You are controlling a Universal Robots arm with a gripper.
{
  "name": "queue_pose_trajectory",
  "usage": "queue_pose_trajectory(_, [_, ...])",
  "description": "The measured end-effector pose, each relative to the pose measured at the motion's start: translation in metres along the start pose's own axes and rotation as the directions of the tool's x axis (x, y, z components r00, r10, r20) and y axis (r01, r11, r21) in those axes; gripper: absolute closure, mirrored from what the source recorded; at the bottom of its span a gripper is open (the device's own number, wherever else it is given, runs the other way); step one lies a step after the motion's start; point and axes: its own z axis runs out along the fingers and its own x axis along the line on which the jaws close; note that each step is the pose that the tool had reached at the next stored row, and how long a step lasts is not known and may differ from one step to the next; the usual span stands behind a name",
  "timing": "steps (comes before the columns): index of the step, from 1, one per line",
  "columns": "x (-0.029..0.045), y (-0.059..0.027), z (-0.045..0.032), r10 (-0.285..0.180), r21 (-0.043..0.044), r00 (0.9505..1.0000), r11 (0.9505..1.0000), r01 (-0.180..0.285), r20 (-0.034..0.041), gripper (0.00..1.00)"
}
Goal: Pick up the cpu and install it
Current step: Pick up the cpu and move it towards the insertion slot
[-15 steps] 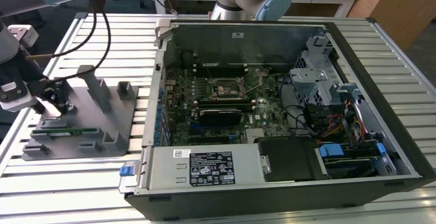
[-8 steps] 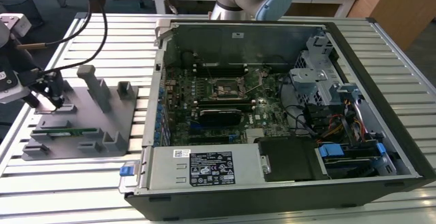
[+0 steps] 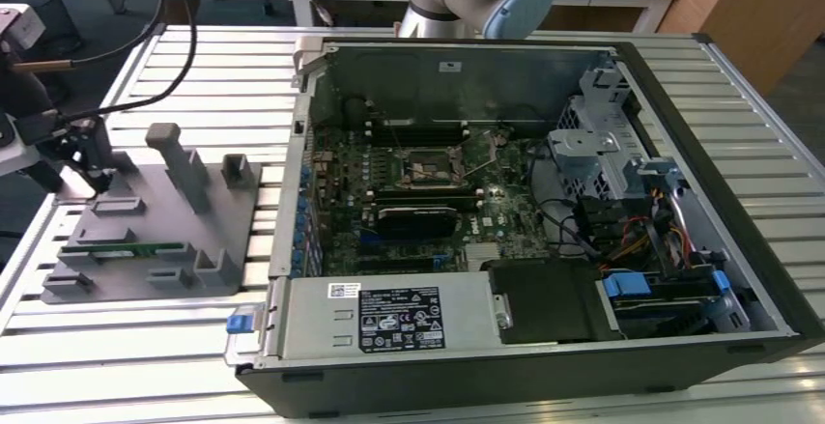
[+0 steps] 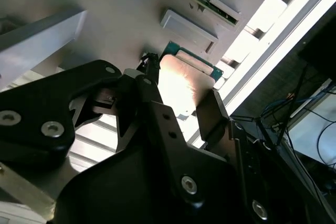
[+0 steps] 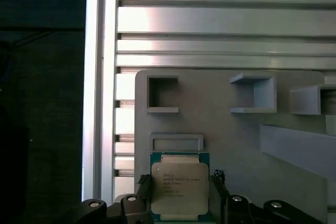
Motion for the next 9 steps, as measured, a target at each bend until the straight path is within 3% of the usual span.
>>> queue_pose_trajectory(9, [-0.0001, 0.0004, -0.0102, 0.000, -0.0040, 1.0000, 1.0000, 0.000, 0.0000, 0.47])
